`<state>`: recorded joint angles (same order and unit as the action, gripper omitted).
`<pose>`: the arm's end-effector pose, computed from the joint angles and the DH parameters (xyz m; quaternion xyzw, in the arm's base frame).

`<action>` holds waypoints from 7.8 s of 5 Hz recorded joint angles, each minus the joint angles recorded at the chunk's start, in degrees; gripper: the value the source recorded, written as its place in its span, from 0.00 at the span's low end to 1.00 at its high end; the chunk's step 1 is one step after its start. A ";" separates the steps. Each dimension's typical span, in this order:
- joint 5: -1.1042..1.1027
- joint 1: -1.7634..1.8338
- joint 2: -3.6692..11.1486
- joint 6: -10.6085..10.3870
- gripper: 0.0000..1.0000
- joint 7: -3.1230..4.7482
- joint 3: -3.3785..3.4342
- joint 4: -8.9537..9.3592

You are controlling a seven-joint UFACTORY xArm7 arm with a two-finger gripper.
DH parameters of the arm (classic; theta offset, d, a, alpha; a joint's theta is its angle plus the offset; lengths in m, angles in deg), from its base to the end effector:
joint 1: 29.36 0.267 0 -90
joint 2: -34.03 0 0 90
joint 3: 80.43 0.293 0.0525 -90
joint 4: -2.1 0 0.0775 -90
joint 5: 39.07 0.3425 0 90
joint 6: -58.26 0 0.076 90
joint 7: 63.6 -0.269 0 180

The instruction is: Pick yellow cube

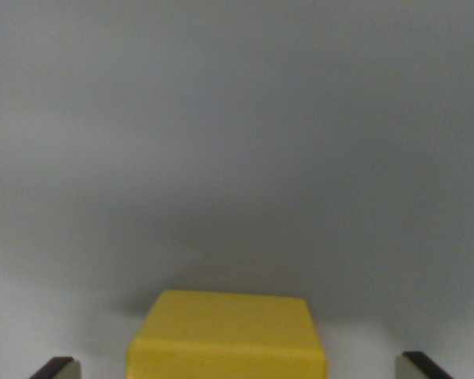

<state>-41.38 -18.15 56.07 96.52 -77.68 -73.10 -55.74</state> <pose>0.4607 0.1579 0.0159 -0.9984 -0.0508 0.0221 0.0059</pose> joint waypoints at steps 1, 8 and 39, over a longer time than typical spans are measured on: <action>0.00 0.00 0.00 0.00 0.00 0.00 0.00 0.00; -0.01 0.04 0.07 -0.14 1.00 -0.04 0.02 0.10; 1.90 -0.62 -11.19 31.41 1.00 0.78 0.75 -20.30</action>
<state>-39.47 -18.77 44.88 127.93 -76.89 -72.35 -76.04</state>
